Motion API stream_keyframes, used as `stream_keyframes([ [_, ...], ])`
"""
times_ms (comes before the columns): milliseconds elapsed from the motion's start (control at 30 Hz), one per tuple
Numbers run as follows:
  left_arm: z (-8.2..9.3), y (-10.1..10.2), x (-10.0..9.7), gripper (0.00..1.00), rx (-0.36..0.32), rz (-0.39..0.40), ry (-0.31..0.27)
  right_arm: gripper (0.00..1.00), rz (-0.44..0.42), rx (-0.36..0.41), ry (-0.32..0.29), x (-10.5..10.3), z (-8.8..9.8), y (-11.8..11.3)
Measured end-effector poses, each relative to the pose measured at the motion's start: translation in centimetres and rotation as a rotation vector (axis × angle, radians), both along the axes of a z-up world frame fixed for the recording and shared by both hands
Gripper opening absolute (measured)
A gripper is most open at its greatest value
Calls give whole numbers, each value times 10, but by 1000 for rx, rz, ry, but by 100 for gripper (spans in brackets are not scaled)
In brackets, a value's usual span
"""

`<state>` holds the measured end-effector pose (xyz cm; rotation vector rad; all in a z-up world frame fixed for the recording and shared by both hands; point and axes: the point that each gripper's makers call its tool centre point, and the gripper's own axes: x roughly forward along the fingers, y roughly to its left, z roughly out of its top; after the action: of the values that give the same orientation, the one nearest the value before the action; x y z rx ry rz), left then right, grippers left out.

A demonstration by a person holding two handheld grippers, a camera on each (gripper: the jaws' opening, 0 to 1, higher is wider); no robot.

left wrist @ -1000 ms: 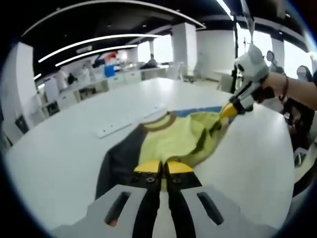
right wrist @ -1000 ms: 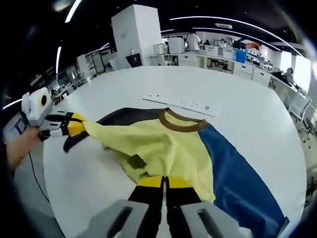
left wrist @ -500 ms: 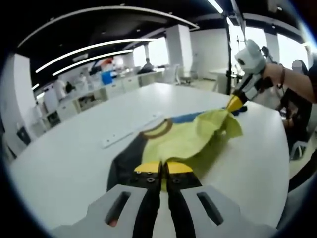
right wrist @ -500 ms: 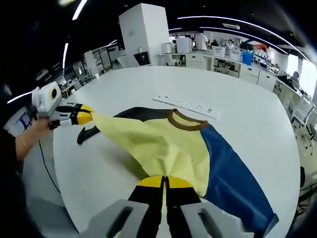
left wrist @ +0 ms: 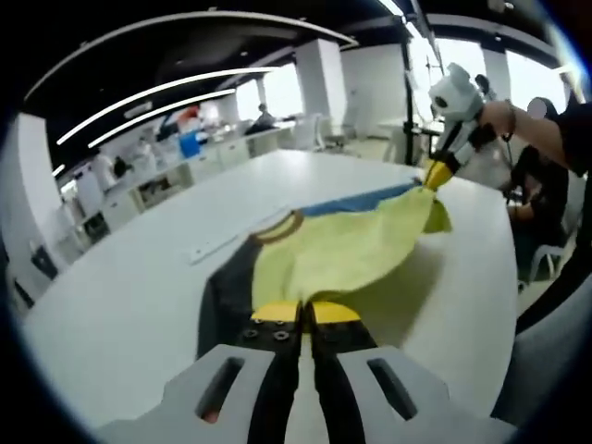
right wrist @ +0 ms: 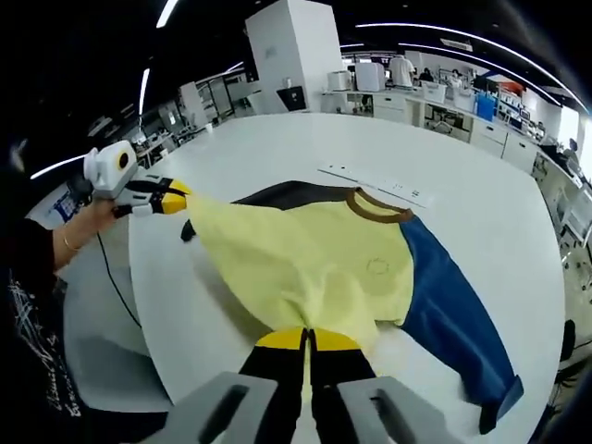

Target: Fold the garment on the visible template until the final outline fits inside the template.

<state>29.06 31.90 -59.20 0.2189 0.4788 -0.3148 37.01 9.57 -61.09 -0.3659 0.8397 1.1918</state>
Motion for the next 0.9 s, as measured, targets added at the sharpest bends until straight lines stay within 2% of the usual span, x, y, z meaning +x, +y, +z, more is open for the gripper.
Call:
stream_keyframes([
  [233, -9, -8, -29, 0, 3, -19, 30, 0, 56, -13, 22, -27, -7, -6],
  [400, -16, -11, -50, 0, -2, -7, 50, 0, 81, 4, 70, -43, -13, -12],
  [567, -28, -17, -73, 0, -3, -13, 87, 0, 97, -19, 103, -60, -29, -21],
  [900, -47, -23, -102, 0, -8, -25, 147, 0, 93, 0, 124, -80, -45, -25],
])
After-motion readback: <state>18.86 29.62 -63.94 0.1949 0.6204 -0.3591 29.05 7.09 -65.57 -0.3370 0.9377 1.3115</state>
